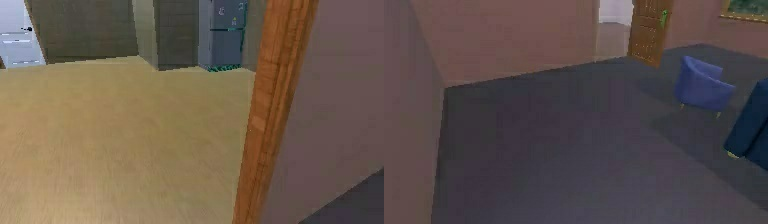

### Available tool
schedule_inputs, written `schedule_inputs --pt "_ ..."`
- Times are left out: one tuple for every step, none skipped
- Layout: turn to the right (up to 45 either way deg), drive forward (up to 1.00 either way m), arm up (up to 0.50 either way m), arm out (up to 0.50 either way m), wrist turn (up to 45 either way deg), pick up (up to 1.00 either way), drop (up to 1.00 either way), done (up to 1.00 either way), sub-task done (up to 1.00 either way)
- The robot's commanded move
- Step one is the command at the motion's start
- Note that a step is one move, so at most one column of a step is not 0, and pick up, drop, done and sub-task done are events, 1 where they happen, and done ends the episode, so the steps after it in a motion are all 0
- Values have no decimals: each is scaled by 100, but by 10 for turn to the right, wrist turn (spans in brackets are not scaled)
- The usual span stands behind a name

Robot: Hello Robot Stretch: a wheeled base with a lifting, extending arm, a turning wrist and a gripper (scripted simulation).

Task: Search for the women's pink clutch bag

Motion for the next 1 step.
schedule_inputs --pt "0 85 0 0 0 0 0 0 0"
